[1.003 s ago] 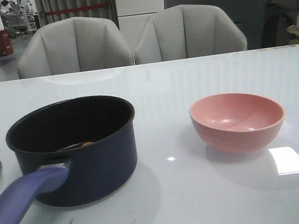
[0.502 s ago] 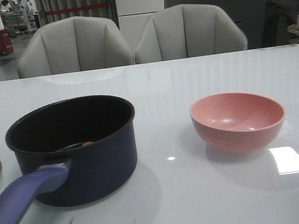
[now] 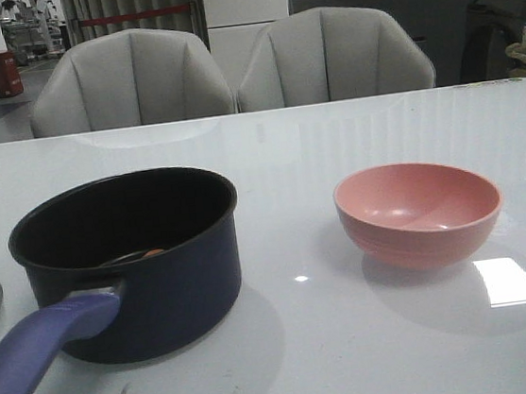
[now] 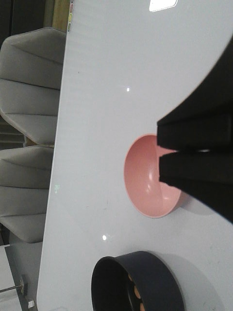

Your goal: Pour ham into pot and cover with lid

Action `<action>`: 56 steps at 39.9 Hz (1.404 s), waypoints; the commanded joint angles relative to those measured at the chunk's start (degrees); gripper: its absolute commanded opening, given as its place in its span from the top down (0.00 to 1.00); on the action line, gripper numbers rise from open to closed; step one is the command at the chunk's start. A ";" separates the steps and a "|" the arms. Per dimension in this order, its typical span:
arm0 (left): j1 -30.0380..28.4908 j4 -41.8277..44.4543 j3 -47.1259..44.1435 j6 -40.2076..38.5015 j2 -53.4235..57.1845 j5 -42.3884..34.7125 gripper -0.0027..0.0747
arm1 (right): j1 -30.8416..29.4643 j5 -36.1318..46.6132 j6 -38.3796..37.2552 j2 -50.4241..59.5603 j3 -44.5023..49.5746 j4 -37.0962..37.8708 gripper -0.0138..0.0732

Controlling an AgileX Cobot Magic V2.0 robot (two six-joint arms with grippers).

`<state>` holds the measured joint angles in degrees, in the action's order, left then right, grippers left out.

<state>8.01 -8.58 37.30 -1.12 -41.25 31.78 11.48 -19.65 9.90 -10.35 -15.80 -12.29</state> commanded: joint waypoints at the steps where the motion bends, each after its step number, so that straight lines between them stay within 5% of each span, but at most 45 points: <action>1: -1.23 -0.53 5.19 -3.14 -5.50 -0.49 0.17 | 0.01 4.33 0.61 -0.51 -1.45 -0.35 0.67; 14: -6.42 5.98 17.16 -3.14 -26.81 17.13 0.17 | 0.01 4.33 0.61 -0.51 -1.45 -0.35 0.67; 38: -6.42 5.86 34.90 -5.66 -52.76 29.15 0.17 | 0.01 4.33 0.61 -0.51 -1.45 -0.35 0.67; 56: -9.43 5.26 35.94 -7.27 -56.33 31.06 0.17 | 0.01 4.33 0.61 -0.51 -1.45 -0.35 0.67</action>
<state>-0.25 -2.58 71.47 -7.30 -99.93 62.73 11.48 -19.65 9.99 -10.35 -15.80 -12.29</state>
